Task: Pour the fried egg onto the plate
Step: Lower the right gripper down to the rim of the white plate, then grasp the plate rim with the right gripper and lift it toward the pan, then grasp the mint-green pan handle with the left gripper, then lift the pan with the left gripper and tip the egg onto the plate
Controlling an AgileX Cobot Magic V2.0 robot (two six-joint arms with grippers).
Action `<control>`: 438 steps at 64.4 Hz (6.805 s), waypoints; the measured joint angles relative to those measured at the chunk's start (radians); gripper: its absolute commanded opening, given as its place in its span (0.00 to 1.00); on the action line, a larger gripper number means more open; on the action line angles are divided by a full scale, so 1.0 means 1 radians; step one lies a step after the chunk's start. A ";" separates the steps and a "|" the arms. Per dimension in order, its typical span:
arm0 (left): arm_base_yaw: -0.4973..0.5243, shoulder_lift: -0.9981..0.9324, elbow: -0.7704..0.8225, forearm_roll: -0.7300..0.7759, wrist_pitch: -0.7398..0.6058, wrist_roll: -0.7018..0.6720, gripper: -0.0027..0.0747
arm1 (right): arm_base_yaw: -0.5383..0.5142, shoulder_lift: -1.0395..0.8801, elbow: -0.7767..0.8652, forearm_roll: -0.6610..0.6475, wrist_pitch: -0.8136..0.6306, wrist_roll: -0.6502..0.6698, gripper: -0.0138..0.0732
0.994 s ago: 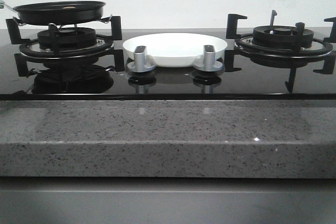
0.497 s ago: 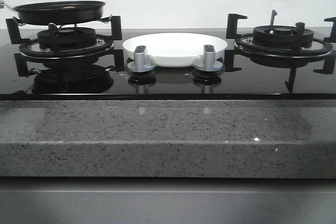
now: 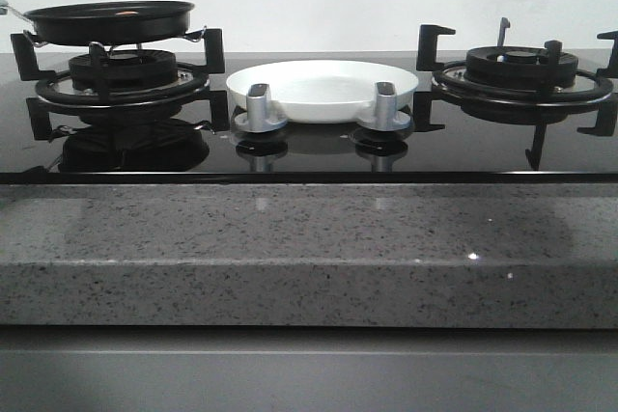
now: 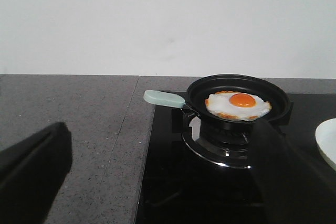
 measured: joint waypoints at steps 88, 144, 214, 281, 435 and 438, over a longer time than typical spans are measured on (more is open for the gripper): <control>0.000 0.000 0.000 0.000 0.000 0.000 0.90 | 0.000 0.770 -0.905 0.111 0.468 -0.079 0.48; 0.000 0.000 0.000 0.000 0.000 0.000 0.90 | -0.047 0.672 -0.915 0.123 0.476 -0.059 0.09; 0.000 0.000 0.000 0.000 0.000 0.000 0.90 | -0.017 0.162 -0.066 0.417 0.168 -0.296 0.08; 0.012 0.605 -0.406 -0.398 0.212 0.000 0.90 | -0.017 0.162 -0.065 0.419 0.160 -0.300 0.08; 0.235 1.109 -0.953 -1.213 0.725 0.529 0.01 | -0.017 0.162 -0.065 0.421 0.160 -0.303 0.08; 0.198 1.088 -0.953 -1.195 0.721 0.536 0.01 | -0.017 0.162 -0.065 0.421 0.160 -0.303 0.08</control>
